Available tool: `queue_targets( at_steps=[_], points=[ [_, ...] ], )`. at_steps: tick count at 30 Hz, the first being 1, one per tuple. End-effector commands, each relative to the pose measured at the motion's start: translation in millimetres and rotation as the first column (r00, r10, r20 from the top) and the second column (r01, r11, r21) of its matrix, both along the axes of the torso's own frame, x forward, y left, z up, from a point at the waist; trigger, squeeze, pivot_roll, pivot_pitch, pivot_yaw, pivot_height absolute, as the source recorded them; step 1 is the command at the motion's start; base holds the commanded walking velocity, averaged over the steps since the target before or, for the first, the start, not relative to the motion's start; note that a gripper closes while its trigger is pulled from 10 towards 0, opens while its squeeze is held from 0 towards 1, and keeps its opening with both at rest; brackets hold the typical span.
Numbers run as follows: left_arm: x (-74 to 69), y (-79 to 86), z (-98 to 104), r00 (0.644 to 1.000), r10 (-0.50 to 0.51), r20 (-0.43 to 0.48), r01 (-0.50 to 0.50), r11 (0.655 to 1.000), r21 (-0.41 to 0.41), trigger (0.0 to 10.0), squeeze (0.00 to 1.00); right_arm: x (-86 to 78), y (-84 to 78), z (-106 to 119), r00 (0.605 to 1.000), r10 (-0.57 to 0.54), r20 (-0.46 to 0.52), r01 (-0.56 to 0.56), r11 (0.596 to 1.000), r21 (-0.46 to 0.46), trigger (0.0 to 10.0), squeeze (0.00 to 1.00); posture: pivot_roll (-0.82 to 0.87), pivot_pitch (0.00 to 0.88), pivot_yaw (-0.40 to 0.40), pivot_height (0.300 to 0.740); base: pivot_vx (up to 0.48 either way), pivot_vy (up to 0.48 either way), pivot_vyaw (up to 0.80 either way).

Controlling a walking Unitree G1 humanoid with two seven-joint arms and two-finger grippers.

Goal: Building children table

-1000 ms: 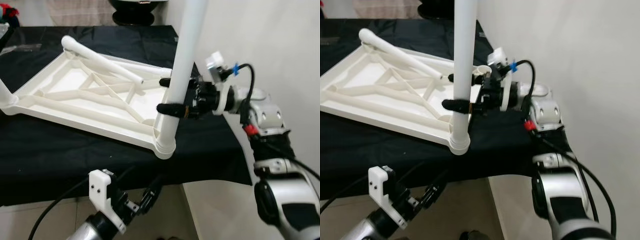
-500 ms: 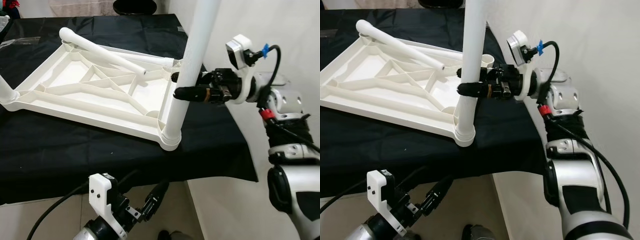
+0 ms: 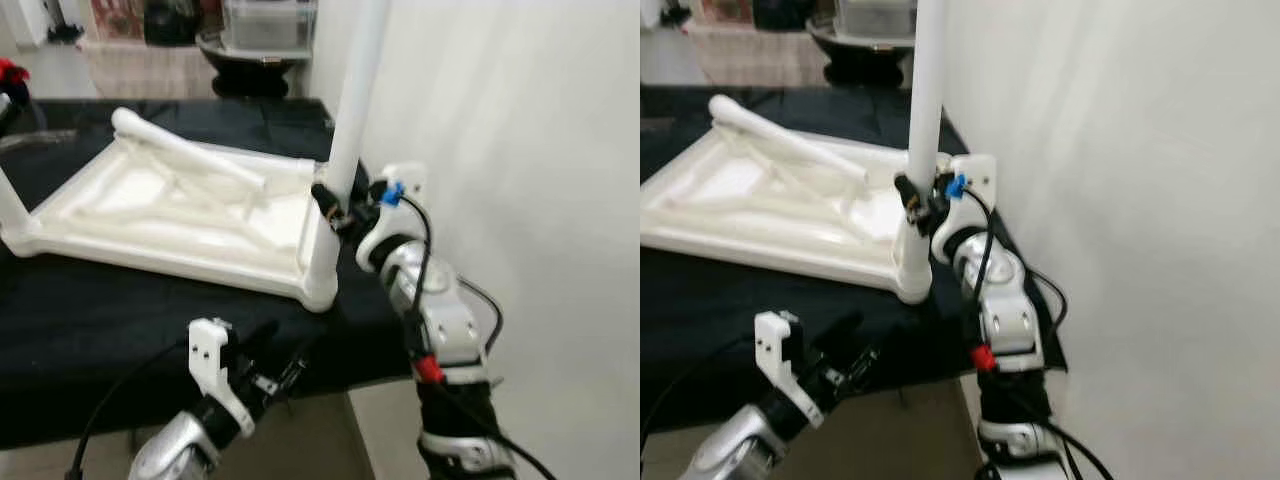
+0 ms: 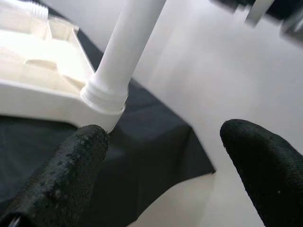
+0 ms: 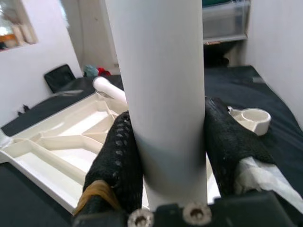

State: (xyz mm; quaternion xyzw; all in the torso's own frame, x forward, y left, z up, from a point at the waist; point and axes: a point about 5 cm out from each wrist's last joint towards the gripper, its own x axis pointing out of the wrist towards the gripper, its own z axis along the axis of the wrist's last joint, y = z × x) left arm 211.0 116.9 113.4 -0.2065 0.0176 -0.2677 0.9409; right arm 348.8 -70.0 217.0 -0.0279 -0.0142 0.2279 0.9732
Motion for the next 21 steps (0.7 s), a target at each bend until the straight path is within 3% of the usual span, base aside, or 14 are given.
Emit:
queue_targets(
  at_steps=[1, 4, 5, 6, 7, 8, 10, 12, 14, 16, 18, 19, 20, 21],
  points=[
    [4.1, 0.0, -3.8, 1.0, 0.008, -0.005, -0.008, 1.0, -0.002, 10.0, 0.0, 6.0, 1.6, -37.5, 0.987, -0.008, -0.161, -0.003, 0.997, -0.071, 0.0, 0.0, 0.01, 0.0, -0.139, 0.74, 0.0, 0.0, 0.0],
    [7.7, 1.1, -4.4, 1.0, 0.021, -0.001, -0.021, 1.0, 0.009, 10.0, 0.0, 11.7, 1.2, -31.2, 0.988, -0.008, -0.155, -0.003, 0.998, -0.071, 0.0, 0.0, 0.01, 0.0, -0.138, 0.74, 0.0, 0.0, 0.0],
    [9.1, 2.0, -4.5, 0.999, 0.032, -0.001, -0.032, 0.999, 0.011, 10.0, 0.0, 12.9, 0.2, -28.5, 0.989, -0.001, -0.148, -0.013, 0.996, -0.091, 5.8, 0.0, 0.01, 0.0, -0.132, 0.74, 0.0, 0.0, 0.0],
    [9.1, 2.0, -4.5, 0.999, 0.032, -0.001, -0.032, 0.999, 0.011, 10.0, 0.0, 12.9, 0.2, -28.5, 0.989, -0.001, -0.148, -0.013, 0.996, -0.091, 5.8, 0.0, 0.01, 0.0, -0.132, 0.74, 0.0, 0.0, 0.0],
    [10.5, 2.1, -4.9, 0.999, 0.035, 0.001, -0.035, 0.999, 0.012, 10.0, 0.0, 9.6, 1.1, -20.8, 0.992, 0.027, -0.126, -0.035, 0.997, -0.064, 10.0, 0.0, 0.02, 0.0, -0.129, 0.74, 0.0, 0.0, 0.0],
    [10.5, 1.8, -4.7, 0.999, 0.036, 0.004, -0.036, 0.999, 0.015, 10.0, 0.0, 7.3, 0.3, -15.1, 0.989, 0.11, -0.096, -0.119, 0.989, -0.089, 10.0, 0.98, 0.02, 0.0, -0.129, 0.74, 0.0, 0.0, 0.0],
    [10.8, 1.4, -5.0, 0.999, 0.035, 0.009, -0.035, 0.999, 0.016, 10.0, 0.0, 4.5, 0.6, -11.6, 0.985, 0.155, -0.078, -0.163, 0.98, -0.115, 10.0, 1.0, 0.02, 0.0, -0.129, 0.74, 0.0, 0.0, 0.0],
    [7.0, -1.1, -2.9, 0.999, 0.029, 0.017, -0.029, 0.999, 0.013, 10.0, 0.0, 5.0, -7.6, 1.6, 0.946, 0.324, -0.018, -0.325, 0.942, -0.086, 10.0, 1.0, 0.04, 0.0, -0.128, 0.74, 0.0, 0.0, 0.0],
    [-0.5, -4.5, 0.5, 0.999, 0.023, 0.024, -0.023, 1.0, 0.01, 10.0, 0.0, 3.2, -18.2, 13.7, 0.852, 0.523, 0.029, -0.52, 0.851, -0.072, 10.0, 1.0, 0.06, 0.009, -0.136, 0.74, 0.0, 0.0, 0.0],
    [-3.4, -5.7, 1.7, 0.999, 0.021, 0.026, -0.021, 1.0, 0.008, 10.0, 0.0, 2.9, -22.0, 16.9, 0.816, 0.577, 0.036, -0.574, 0.816, -0.066, 10.0, 1.0, 0.06, 0.009, -0.136, 0.74, 0.0, 0.0, 0.0],
    [-3.4, -5.7, 1.7, 0.999, 0.021, 0.026, -0.021, 1.0, 0.008, 10.0, 0.0, 2.9, -22.0, 16.9, 0.816, 0.577, 0.036, -0.574, 0.816, -0.066, 10.0, 1.0, 0.06, 0.009, -0.136, 0.74, 0.0, 0.0, 0.0],
    [-10.5, -7.0, 4.3, 0.999, 0.017, 0.028, -0.017, 1.0, 0.006, 10.0, 0.0, 1.4, -26.4, 21.5, 0.763, 0.644, 0.046, -0.64, 0.764, -0.082, 10.0, 1.0, 0.09, 0.056, -0.136, 0.74, 0.0, 0.0, 0.0],
    [-10.5, -7.0, 4.3, 0.999, 0.017, 0.028, -0.017, 1.0, 0.006, 10.0, 0.0, 1.4, -26.4, 21.5, 0.763, 0.644, 0.046, -0.64, 0.764, -0.082, 10.0, 1.0, 0.09, 0.056, -0.136, 0.74, 0.0, 0.0, 0.0],
    [-21.0, -8.4, 8.0, 1.0, 0.01, 0.027, -0.01, 1.0, 0.003, 10.0, 0.0, 4.1, -30.3, 28.3, 0.7, 0.712, 0.054, -0.709, 0.702, -0.07, 10.0, 1.0, 0.12, 0.104, -0.132, 0.74, 0.0, 0.0, 0.0]
  ],
)
